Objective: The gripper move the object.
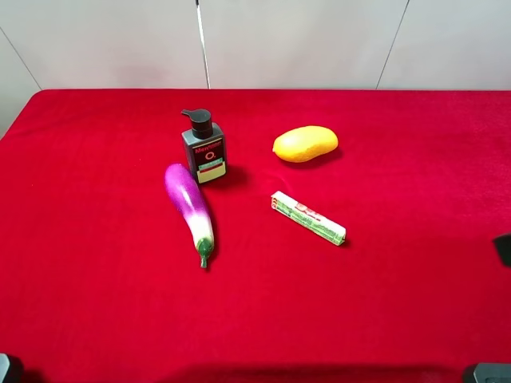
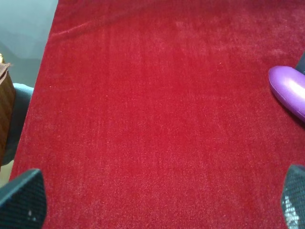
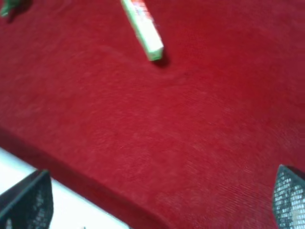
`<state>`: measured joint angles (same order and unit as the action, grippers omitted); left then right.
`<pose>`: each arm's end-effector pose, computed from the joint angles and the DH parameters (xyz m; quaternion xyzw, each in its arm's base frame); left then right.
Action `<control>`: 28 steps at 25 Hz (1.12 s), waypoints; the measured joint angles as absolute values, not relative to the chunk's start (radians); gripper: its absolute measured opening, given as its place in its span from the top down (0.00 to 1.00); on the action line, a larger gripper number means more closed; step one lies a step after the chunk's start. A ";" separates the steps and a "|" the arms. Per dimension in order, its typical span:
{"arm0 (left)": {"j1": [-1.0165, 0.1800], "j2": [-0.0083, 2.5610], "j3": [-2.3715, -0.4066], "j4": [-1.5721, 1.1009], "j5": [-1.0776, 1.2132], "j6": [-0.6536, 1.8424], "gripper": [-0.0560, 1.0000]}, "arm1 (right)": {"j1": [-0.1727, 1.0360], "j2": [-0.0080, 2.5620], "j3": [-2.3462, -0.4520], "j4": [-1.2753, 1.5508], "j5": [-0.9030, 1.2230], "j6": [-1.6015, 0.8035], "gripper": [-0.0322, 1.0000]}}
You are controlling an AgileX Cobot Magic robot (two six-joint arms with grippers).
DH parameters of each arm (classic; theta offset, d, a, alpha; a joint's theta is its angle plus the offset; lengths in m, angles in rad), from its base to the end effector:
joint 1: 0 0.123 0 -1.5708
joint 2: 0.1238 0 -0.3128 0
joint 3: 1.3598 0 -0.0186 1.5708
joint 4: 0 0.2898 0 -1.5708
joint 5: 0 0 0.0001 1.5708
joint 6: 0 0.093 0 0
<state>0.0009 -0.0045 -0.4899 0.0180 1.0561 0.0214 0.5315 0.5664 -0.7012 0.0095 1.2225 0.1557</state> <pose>0.0040 0.0015 0.2924 0.0084 0.8534 0.0148 0.5210 0.0750 0.0451 0.3258 -0.1790 0.9428 0.0992 0.2633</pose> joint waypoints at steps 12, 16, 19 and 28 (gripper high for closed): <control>0.001 -0.004 -0.490 0.018 1.056 0.021 0.02 | 0.109 0.197 -0.598 0.008 1.181 0.122 0.30; 0.001 -0.004 -0.490 0.018 1.056 0.021 0.02 | 0.030 0.053 -0.557 -0.006 1.146 0.122 0.30; 0.001 -0.004 -0.490 0.018 1.056 0.021 0.02 | -0.002 0.000 -0.541 -0.013 1.144 0.121 0.30; 0.001 -0.004 -0.490 0.018 1.056 0.021 0.02 | -0.011 -0.007 -0.507 -0.029 1.044 0.078 0.30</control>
<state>0.0009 -0.0045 -0.4899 0.0180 1.0561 0.0214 -0.0113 -0.0070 -0.5069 -0.0290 1.0437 0.0784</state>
